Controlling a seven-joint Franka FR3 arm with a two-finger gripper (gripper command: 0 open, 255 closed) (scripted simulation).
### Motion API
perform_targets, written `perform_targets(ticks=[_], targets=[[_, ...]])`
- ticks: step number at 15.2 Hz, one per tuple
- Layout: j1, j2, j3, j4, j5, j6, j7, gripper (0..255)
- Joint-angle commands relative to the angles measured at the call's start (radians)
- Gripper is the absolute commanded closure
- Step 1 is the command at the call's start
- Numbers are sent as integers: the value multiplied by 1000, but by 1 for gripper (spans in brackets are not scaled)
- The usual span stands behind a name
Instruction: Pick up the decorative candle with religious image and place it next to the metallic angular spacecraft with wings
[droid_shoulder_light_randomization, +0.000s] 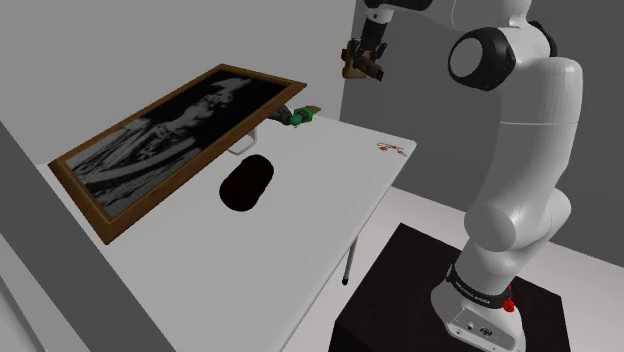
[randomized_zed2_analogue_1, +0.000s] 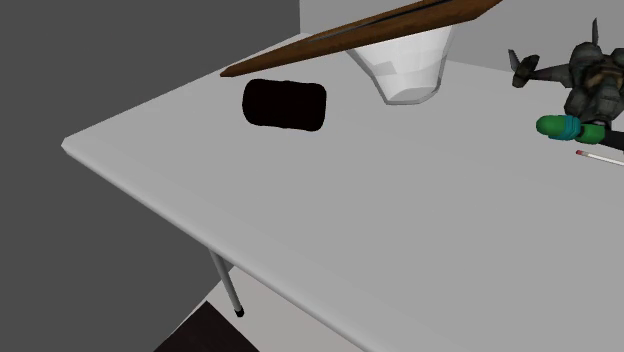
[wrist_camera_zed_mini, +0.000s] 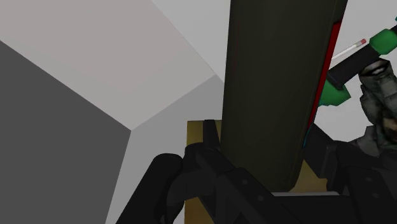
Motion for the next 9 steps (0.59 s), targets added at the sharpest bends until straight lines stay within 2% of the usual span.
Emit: perform_targets(ticks=[1,9], targets=[[0,-9,0,-37,0,31,-2,255],[6,-58,0,-217,-7,163,1,255]])
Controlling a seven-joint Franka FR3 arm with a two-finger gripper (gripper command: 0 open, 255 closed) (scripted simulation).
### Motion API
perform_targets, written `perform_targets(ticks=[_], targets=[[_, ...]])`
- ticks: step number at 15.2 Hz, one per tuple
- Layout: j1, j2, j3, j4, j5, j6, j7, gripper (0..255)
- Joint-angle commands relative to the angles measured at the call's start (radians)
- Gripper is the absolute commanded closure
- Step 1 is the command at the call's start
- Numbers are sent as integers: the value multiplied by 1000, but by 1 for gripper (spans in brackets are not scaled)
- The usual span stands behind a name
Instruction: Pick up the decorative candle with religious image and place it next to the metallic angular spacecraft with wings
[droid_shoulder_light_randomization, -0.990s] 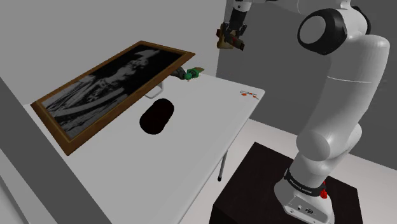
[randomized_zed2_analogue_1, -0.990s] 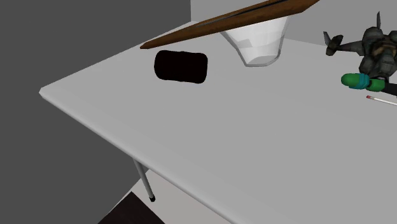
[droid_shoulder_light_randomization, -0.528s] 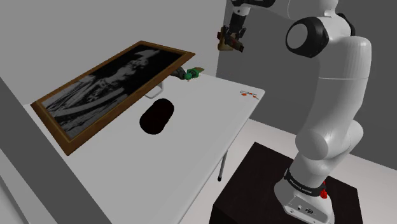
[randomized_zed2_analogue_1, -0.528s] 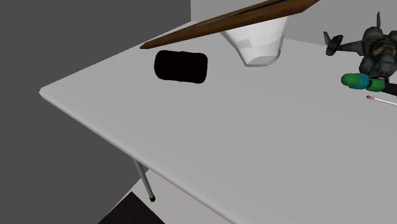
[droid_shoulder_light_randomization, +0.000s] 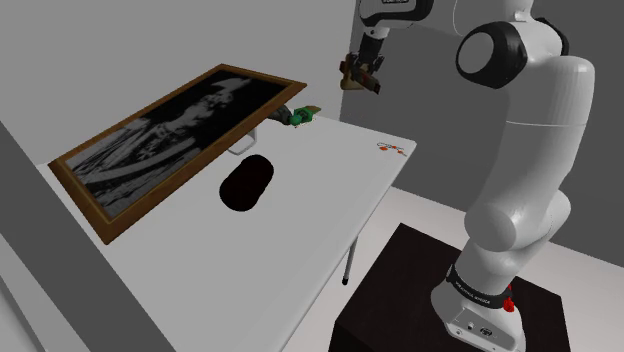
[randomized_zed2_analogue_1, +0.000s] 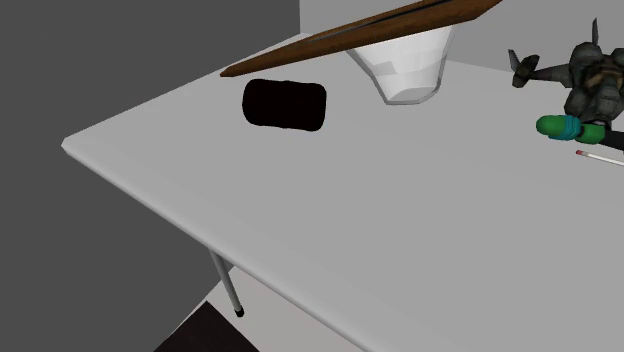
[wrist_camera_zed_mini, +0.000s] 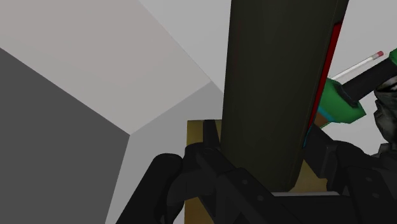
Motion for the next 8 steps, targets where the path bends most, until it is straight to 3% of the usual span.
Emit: perform_targets(ticks=[1,8], targets=[[0,-6,0,-36,0,32,-1,255],[2,-25,0,-157,-3,135,1,255]])
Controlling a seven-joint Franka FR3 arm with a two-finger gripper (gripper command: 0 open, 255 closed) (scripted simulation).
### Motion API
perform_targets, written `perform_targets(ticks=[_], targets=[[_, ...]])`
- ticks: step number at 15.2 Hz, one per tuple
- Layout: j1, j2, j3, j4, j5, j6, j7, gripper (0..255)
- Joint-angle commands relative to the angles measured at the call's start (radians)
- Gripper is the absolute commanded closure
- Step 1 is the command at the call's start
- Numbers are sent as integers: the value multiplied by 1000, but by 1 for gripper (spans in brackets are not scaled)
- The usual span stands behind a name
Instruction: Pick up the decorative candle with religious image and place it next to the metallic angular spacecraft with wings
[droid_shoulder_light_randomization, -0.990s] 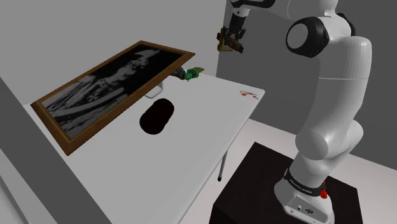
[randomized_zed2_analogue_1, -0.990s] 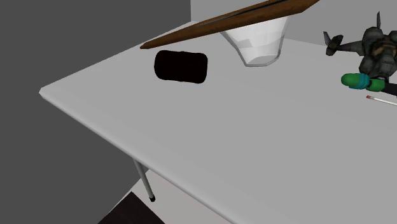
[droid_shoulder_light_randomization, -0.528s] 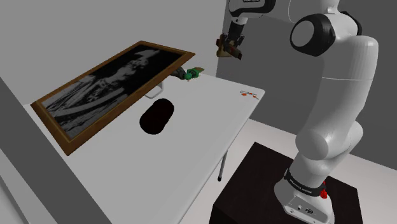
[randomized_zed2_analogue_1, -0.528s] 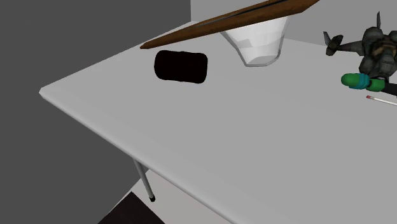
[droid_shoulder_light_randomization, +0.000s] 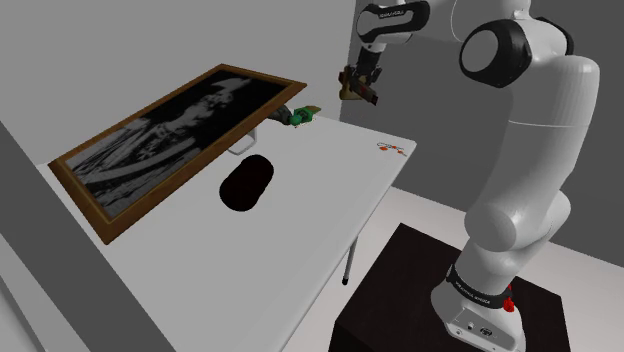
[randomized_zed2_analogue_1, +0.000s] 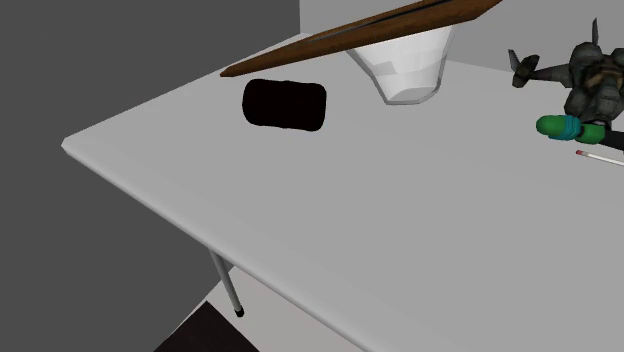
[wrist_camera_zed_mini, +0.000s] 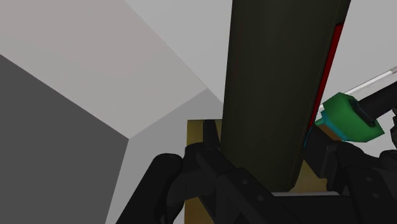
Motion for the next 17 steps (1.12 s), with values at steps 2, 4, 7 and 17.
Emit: perform_targets(ticks=[2,4,7,17], targets=[[2,-7,0,-49,-1,44,2,255],[2,-9,1,-78,-2,71,2,255],[2,-10,1,-119,-2,112,2,255],[3,4,2,-236,0,242,2,255]])
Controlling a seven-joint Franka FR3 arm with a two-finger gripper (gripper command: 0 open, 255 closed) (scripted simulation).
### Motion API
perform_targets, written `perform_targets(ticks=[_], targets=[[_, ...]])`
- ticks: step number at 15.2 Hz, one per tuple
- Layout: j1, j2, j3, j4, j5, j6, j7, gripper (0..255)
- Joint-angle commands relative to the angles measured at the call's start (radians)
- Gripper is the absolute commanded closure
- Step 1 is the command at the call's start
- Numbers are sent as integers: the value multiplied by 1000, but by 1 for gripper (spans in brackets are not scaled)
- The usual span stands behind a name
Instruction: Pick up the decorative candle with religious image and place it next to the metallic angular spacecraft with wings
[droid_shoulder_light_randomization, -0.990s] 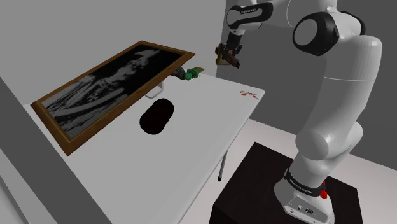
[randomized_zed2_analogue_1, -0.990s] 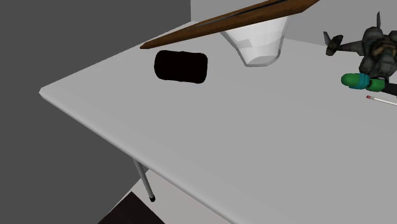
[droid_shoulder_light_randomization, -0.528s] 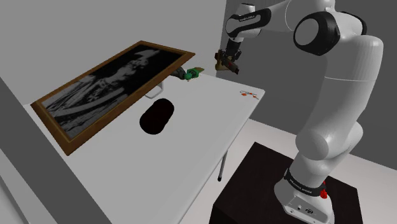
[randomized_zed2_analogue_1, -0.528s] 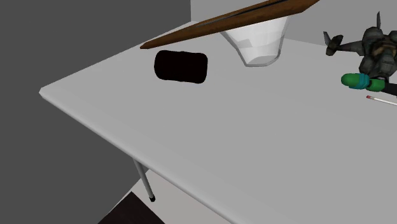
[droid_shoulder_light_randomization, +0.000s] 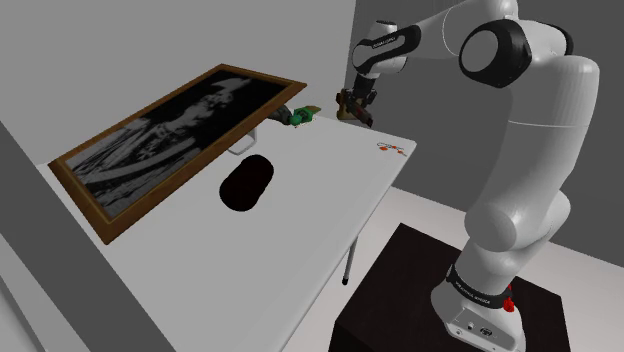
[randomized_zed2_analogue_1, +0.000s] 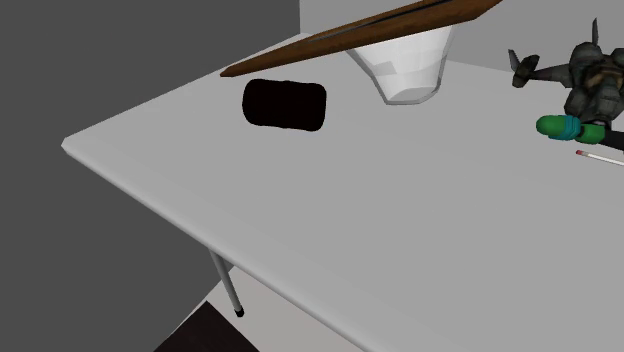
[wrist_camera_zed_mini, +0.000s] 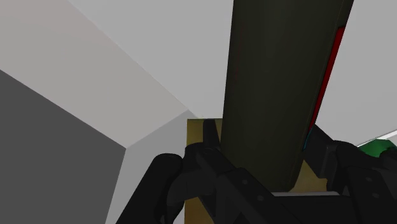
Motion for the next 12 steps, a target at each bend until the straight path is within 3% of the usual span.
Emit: perform_targets(ticks=[1,11,12], targets=[[0,5,0,-20,1,28,0,255],[0,13,1,-44,2,59,-1,255],[0,13,1,-45,2,60,-1,0]])
